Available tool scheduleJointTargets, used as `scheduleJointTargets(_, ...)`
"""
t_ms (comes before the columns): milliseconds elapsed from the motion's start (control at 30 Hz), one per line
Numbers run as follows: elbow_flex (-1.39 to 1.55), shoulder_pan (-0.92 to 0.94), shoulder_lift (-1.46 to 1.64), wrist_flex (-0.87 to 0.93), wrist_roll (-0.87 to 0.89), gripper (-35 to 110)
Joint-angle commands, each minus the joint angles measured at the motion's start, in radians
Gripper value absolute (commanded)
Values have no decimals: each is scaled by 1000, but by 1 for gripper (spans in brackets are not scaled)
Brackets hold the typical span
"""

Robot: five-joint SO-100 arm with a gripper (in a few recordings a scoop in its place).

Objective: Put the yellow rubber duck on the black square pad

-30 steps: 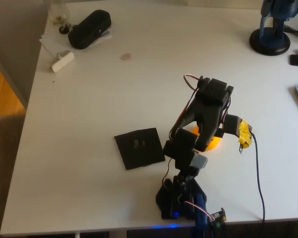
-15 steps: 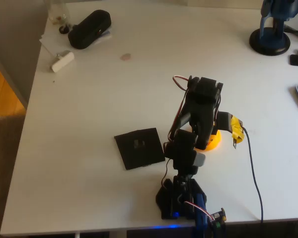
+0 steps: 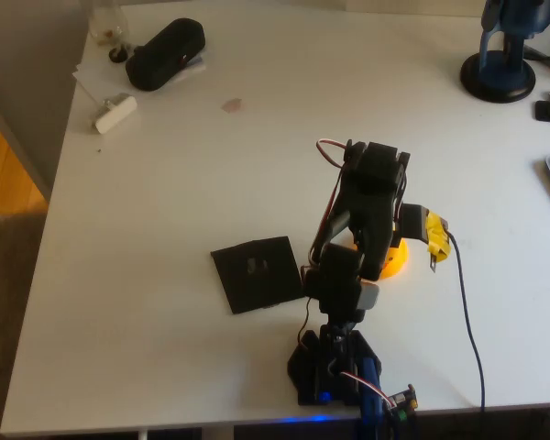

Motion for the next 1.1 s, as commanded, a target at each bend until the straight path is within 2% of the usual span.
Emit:
scheduleJointTargets(0,-17,-14,118,15,-9,34)
scheduleJointTargets(533,-20,12,190,6,-9,34)
scheduleJointTargets(1067,-161,153,25,3,12,34)
